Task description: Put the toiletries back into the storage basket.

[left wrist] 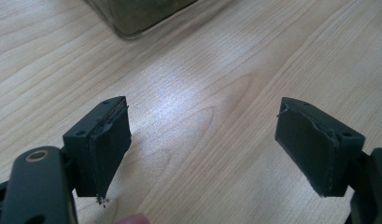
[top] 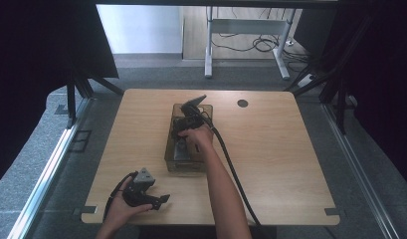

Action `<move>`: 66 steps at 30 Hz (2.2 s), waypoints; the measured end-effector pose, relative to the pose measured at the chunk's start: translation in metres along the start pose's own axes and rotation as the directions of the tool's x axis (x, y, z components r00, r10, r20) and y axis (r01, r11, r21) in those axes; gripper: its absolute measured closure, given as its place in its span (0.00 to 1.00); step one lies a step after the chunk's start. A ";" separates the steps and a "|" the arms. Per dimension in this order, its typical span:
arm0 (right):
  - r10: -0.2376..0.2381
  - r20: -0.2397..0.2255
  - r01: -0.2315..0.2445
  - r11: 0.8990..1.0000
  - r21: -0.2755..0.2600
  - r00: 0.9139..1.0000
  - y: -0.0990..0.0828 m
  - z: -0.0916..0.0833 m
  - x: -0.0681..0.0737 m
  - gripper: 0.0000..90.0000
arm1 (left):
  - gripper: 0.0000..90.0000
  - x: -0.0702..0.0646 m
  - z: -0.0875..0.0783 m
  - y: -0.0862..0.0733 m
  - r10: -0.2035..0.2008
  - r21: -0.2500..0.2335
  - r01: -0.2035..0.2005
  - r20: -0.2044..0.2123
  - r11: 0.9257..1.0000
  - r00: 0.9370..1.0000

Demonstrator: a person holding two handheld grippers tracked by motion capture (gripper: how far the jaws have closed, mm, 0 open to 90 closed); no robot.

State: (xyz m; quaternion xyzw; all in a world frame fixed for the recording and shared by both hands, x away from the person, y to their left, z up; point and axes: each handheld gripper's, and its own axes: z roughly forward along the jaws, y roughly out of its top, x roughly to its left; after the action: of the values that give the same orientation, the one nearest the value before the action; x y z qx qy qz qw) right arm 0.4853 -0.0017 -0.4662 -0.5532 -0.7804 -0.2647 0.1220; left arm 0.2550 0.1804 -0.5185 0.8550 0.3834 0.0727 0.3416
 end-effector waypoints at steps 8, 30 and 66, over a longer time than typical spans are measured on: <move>0.055 0.008 -0.055 0.998 -0.009 0.998 0.000 0.004 -0.002 0.53 | 0.20 0.001 -0.001 0.000 -0.009 -0.008 0.009 -0.003 1.000 1.000; 0.150 0.006 -0.149 0.988 -0.024 0.989 -0.005 0.024 -0.012 0.52 | 0.20 0.001 -0.001 0.000 -0.006 -0.004 0.006 0.002 1.000 1.000; 0.007 0.088 -0.002 0.999 -0.050 0.996 -0.018 -0.006 -0.003 0.42 | 0.20 -0.002 0.000 0.001 0.004 -0.001 -0.004 -0.004 1.000 1.000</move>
State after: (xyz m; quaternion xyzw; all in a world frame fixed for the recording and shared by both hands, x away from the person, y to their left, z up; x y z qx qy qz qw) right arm 0.4696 -0.0121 -0.4677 -0.5690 -0.7770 -0.2590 0.0741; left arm 0.2546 0.1785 -0.5178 0.8555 0.3822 0.0752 0.3412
